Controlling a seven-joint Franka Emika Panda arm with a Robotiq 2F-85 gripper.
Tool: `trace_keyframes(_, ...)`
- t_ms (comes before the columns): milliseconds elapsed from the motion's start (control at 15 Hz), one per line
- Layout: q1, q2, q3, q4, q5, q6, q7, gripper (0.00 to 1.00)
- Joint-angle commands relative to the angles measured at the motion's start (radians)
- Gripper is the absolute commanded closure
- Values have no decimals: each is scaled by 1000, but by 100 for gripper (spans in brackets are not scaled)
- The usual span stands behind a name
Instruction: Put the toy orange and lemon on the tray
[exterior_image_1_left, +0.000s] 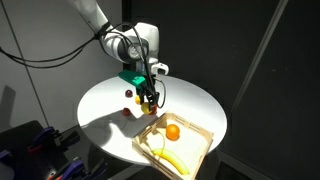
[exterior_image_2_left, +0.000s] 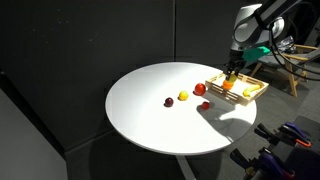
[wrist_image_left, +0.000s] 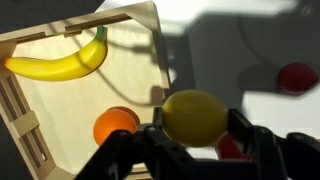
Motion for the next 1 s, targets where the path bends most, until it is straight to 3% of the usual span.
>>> trace_keyframes(0, -21, 4, -20, 45, 20, -27, 34, 59)
trace_keyframes(933, -70, 86, -78, 95, 24, -18, 101, 59)
